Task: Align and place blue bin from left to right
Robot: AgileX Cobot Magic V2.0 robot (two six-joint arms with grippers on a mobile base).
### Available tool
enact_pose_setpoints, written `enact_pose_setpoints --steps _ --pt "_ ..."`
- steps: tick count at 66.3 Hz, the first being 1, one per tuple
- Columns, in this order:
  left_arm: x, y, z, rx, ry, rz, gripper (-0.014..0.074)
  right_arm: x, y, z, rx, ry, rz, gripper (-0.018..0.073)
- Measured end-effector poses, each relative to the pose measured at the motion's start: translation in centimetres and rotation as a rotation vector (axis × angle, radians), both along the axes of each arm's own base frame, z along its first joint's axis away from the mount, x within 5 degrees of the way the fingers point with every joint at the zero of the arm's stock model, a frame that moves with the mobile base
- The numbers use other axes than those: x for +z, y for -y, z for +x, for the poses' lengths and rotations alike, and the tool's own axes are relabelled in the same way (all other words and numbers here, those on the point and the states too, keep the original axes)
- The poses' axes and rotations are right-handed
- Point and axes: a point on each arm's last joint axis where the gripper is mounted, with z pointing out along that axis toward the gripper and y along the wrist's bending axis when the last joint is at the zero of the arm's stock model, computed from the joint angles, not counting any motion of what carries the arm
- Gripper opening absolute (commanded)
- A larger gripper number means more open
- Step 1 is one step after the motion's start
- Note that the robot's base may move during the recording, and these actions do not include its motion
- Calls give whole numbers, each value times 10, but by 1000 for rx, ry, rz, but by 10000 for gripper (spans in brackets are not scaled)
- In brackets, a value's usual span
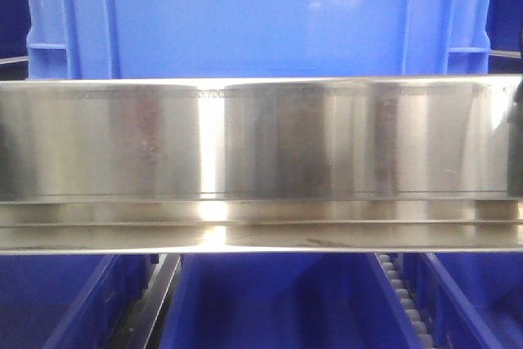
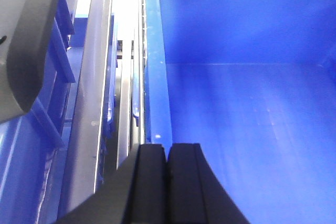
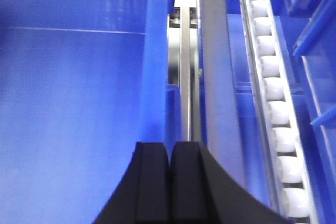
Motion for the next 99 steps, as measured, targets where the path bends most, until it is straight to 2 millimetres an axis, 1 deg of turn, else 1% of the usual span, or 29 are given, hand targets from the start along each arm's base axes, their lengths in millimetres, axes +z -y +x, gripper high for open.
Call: enact_pose_setpoints --steps 3,6,14,17,20,31,46,54,78,99 --pt "0 0 0 0 2 0 -111 0 -3 -1 7 0 0 -55" --pt "0 0 0 0 2 0 -111 0 -5 -3 13 -1 1 -20" --pt "0 0 0 0 2 0 -111 0 -5 -3 16 -2 3 222" --pt "0 0 0 0 2 0 -111 0 -5 -3 16 -2 3 284" --pt "0 0 0 0 2 0 -111 0 -5 -3 16 -2 4 314" --pt "0 0 0 0 2 0 -111 -5 -7 0 12 -13 0 307" --pt "0 0 0 0 2 0 -111 -29 -16 15 1 -66 -21 307" --pt "0 0 0 0 2 0 -111 -35 -18 18 -15 -81 -15 307" --pt "-1 0 0 2 -8 2 -111 -35 -19 20 -21 -73 -4 307" --pt "-1 0 -1 3 -13 3 -111 -35 -12 23 -43 -73 -10 307"
